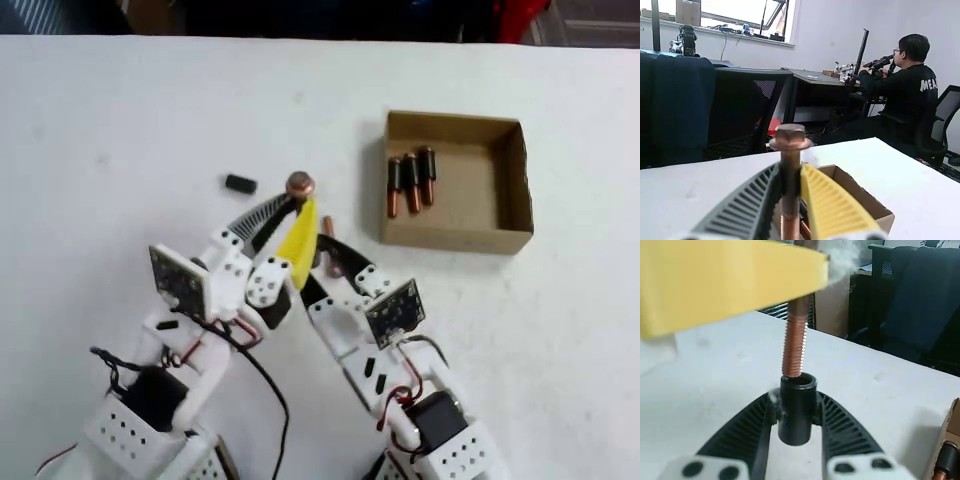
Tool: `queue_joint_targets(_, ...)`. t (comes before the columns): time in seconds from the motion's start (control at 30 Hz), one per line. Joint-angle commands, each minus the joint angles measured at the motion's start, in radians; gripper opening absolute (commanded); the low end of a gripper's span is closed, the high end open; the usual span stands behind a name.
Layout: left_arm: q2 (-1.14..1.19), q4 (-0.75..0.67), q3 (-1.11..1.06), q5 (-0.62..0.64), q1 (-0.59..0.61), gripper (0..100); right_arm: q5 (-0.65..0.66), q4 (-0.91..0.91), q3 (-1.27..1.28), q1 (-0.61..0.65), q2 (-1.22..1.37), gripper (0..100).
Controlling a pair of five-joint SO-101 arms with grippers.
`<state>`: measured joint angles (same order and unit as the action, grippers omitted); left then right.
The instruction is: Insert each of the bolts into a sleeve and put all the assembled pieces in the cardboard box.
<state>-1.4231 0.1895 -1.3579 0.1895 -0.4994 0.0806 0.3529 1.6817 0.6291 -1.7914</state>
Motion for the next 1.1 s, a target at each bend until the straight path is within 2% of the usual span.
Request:
queue_joint_targets(0.0,-0.022,-0.044,0.009,0.017,-0.010,2,-0.012,-0.028,0.006,0.008,-0.012,1.6)
queue_joint_targets(0.23,-0.022,-0.057,-0.008,0.018,-0.012,2,-0.012,-0.028,0.006,0.008,-0.012,1.6)
queue_joint_targets(0.37,-0.025,-0.184,-0.084,0.015,-0.013,2,-0.012,-0.028,0.006,0.007,-0.012,1.6)
queue_joint_targets(0.43,-0.027,-0.201,-0.095,0.015,-0.013,2,-0.012,-0.028,0.006,0.005,-0.012,1.6)
queue_joint_targets(0.63,-0.025,-0.187,-0.101,0.021,-0.013,2,-0.012,-0.028,0.006,0.004,-0.012,1.6)
queue_joint_targets(0.87,-0.028,-0.051,-0.095,0.021,-0.013,2,-0.008,-0.027,0.008,-0.030,-0.012,1.6)
queue_joint_targets(1.07,-0.028,-0.052,-0.140,0.015,-0.013,2,-0.011,-0.028,0.006,-0.059,-0.012,1.6)
